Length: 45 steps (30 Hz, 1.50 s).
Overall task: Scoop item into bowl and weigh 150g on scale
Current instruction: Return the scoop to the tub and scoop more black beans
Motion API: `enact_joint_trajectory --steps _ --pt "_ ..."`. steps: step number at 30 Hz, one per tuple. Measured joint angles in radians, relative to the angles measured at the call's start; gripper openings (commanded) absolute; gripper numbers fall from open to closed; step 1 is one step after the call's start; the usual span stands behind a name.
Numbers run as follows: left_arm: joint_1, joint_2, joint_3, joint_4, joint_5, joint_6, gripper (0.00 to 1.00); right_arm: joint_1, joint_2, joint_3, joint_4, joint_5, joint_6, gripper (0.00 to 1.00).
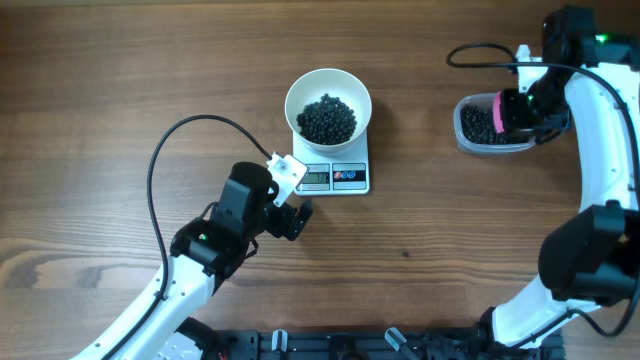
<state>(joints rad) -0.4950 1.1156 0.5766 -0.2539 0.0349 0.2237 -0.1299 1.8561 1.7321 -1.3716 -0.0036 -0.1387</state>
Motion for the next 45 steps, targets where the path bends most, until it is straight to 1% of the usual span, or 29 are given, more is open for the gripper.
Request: enact_joint_trajectory --steps 11,16,22,31,36,45 --pt "0.0 0.0 0.0 0.0 0.0 0.0 1.0 0.0 0.106 0.0 0.015 -0.068 -0.032 0.04" --pt "0.0 0.0 0.0 0.0 0.0 0.0 1.0 0.0 0.112 0.0 0.018 -0.101 -0.032 0.04" --pt "0.0 0.0 0.0 0.0 0.0 0.0 1.0 -0.002 0.124 0.0 0.003 -0.19 -0.063 0.04" --pt "0.0 0.0 0.0 0.0 0.0 0.0 1.0 -0.011 0.124 0.0 -0.018 -0.229 -0.1 0.04" --pt "0.0 0.0 0.0 0.0 0.0 0.0 1.0 -0.048 0.125 0.0 -0.038 -0.287 -0.122 0.04" --pt "0.0 0.0 0.0 0.0 0.0 0.0 1.0 -0.168 0.132 -0.003 -0.048 -0.42 -0.169 0.04"
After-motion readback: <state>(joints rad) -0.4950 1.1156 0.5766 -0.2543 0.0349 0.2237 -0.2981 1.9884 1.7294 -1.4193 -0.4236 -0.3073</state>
